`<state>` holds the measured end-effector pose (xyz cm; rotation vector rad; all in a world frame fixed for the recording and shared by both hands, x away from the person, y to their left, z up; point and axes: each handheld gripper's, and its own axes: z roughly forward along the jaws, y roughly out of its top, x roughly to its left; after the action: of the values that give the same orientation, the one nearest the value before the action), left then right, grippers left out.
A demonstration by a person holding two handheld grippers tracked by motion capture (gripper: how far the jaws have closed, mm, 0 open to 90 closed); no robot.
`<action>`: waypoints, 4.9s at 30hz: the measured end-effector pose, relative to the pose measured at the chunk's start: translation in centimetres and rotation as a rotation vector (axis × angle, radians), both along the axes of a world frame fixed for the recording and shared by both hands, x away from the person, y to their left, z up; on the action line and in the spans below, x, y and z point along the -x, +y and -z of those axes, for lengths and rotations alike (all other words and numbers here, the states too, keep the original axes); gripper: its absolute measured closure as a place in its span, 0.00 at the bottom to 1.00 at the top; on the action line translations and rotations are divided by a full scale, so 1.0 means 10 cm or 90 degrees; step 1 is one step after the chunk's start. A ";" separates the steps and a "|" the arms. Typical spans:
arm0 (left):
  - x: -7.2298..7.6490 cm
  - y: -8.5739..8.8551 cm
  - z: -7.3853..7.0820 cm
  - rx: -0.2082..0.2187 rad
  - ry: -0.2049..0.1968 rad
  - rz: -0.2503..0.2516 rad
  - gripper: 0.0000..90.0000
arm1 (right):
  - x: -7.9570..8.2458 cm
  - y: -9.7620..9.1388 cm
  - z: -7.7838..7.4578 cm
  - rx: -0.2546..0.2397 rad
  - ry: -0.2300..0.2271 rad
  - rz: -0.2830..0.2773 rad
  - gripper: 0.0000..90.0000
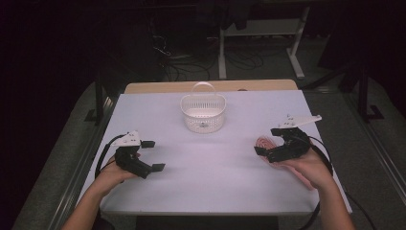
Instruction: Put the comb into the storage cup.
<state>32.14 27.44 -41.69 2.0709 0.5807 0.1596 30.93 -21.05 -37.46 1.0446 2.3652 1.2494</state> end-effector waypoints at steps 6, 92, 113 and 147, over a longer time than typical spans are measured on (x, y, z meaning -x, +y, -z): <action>0.00 0.01 0.00 0.001 -0.001 -0.001 0.00 | 0.02 -0.13 -0.01 0.014 0.004 0.016 0.06; 0.00 -0.01 0.00 -0.006 -0.002 0.008 0.00 | 0.07 -0.63 0.29 0.194 0.129 0.071 0.20; 0.01 -0.01 0.00 -0.006 -0.003 0.012 0.00 | -0.02 -0.54 0.36 0.256 0.202 0.053 0.29; 0.01 -0.02 0.00 -0.005 -0.002 0.013 0.00 | -0.10 -0.48 0.62 0.298 0.270 0.032 0.60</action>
<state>32.06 27.26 -41.70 2.0825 0.5571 0.1537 31.94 -25.80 -43.69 1.2823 2.7200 0.4358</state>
